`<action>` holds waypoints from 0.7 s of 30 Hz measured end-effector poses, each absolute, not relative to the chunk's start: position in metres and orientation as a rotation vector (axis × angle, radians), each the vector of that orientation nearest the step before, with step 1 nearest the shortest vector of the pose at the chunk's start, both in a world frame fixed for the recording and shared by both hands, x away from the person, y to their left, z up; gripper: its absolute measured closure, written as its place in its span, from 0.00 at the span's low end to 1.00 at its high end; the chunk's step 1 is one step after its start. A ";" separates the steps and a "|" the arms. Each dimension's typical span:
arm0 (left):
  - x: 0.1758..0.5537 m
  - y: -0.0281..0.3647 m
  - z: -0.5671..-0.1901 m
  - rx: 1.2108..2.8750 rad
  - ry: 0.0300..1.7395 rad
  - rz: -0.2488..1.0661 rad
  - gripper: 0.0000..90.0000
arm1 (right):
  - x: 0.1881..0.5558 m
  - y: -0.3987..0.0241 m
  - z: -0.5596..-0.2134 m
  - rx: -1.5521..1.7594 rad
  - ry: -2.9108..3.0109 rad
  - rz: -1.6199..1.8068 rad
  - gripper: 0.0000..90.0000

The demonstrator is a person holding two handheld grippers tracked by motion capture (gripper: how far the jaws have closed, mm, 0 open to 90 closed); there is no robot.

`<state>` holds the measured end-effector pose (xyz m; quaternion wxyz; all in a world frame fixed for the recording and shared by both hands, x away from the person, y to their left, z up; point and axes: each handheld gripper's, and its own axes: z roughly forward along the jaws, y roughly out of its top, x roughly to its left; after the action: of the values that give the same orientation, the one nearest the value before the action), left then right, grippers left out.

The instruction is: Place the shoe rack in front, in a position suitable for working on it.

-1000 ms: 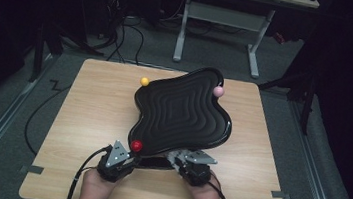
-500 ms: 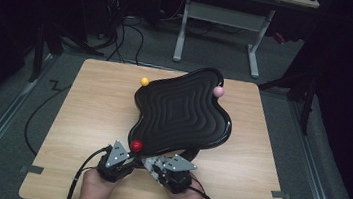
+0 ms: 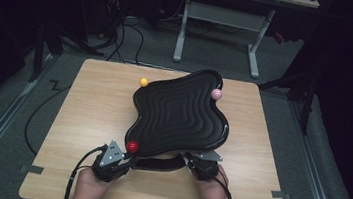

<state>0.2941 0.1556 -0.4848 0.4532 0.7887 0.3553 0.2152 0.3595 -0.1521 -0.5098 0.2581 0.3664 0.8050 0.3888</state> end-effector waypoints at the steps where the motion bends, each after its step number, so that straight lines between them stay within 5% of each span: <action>1: 0.294 0.159 -0.485 1.948 0.880 0.532 0.83 | 0.358 -0.151 -0.510 0.974 2.197 1.047 0.87; 21: 0.309 0.224 -0.491 1.797 1.071 0.638 0.82 | 0.309 -0.105 -0.504 0.788 2.380 1.254 0.88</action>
<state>0.3085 0.2238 -0.4911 0.4594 0.7298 0.4349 0.2592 0.3087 -0.1053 -0.5036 0.1685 0.2771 0.8369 0.4409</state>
